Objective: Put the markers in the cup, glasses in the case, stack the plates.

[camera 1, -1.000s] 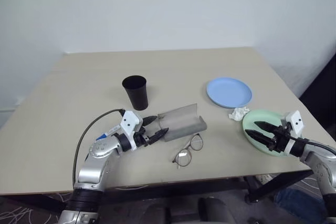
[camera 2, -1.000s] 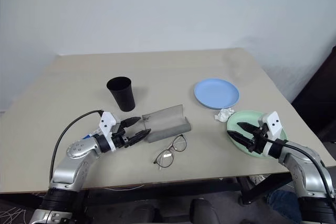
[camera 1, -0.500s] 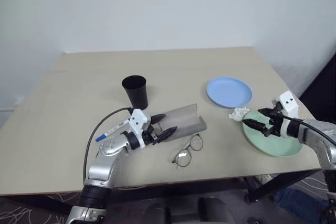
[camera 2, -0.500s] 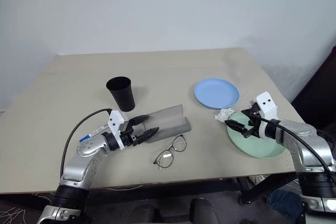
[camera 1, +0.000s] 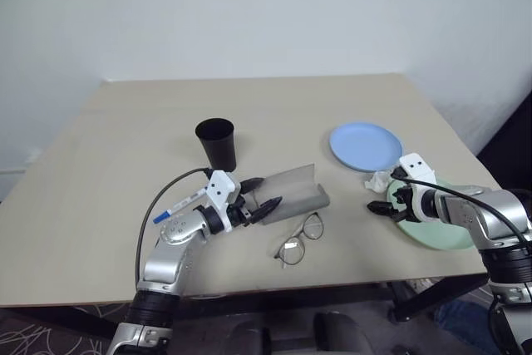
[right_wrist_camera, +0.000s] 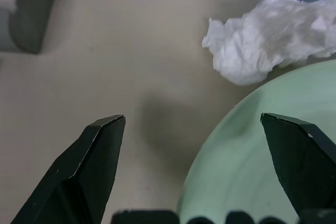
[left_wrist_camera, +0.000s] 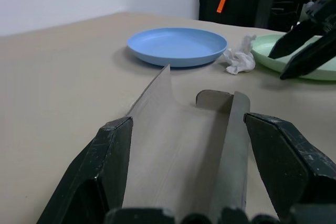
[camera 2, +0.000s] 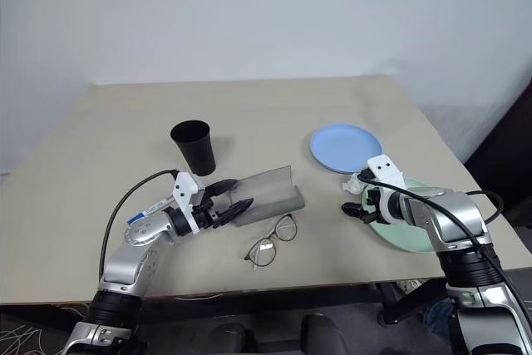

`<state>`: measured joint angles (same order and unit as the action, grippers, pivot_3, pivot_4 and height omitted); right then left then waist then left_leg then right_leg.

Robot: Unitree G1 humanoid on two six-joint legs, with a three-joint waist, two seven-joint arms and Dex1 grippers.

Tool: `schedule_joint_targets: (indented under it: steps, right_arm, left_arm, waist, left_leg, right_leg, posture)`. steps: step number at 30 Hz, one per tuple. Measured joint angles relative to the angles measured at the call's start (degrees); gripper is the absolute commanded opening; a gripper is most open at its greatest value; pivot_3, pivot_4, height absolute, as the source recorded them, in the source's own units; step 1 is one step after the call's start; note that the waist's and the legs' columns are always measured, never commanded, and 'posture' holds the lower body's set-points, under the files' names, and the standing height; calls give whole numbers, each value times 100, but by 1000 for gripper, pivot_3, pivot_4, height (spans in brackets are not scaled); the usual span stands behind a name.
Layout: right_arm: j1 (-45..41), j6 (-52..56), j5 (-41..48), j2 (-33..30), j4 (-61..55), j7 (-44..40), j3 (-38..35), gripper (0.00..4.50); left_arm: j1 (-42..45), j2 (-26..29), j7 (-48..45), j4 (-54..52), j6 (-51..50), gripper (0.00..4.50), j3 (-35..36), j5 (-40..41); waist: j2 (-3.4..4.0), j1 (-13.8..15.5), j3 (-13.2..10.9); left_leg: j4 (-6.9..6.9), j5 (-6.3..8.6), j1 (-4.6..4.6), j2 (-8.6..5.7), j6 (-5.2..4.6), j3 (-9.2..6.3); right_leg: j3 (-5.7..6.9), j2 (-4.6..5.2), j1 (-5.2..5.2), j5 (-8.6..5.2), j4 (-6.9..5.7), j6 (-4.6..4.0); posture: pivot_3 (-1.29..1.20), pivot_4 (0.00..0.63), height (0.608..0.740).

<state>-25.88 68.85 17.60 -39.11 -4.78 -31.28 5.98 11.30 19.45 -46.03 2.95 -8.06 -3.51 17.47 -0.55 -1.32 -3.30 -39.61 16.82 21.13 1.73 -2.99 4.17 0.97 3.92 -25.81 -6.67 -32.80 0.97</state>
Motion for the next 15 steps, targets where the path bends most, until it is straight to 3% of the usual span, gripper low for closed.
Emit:
schedule_joint_targets:
  steps: [5, 8, 14, 15]
  right_arm:
    - [108, 13, -210, -5, -64, 220, 104, 4473]
    - [170, 65, -210, -9, -81, 247, 105, 3943]
    - [174, 68, -213, -58, -156, 270, 107, 1948]
    - [175, 63, -221, -59, -167, 275, 111, 1447]
  left_arm:
    - [-2, -5, 35, 0, 27, 3573, 0, -3]
    - [-2, -13, 46, 0, 36, 3573, -2, -11]
    - [-2, -27, 44, 53, 59, 3573, -21, -74]
    - [-2, -27, 40, 63, 64, 3573, -21, -76]
  waist:
    - [0, 0, 0]
    - [0, 0, 0]
    - [0, -4, 0]
    - [-1, -3, 0]
  left_leg:
    - [0, 0, 1, 0, 0, -1]
    - [-1, 0, 2, 0, 0, 1]
    - [-1, 0, 2, 1, 0, 0]
    - [-1, 0, 2, 1, 0, 0]
  right_leg:
    - [0, 0, 0, 0, 0, 0]
    - [0, 0, -2, 0, 0, 0]
    - [0, -1, -2, 0, 0, 0]
    - [0, -1, -2, 0, 0, 0]
  posture:
    - [0, 0, 740]
    - [0, 0, 740]
    - [0, 0, 740]
    - [0, 0, 740]
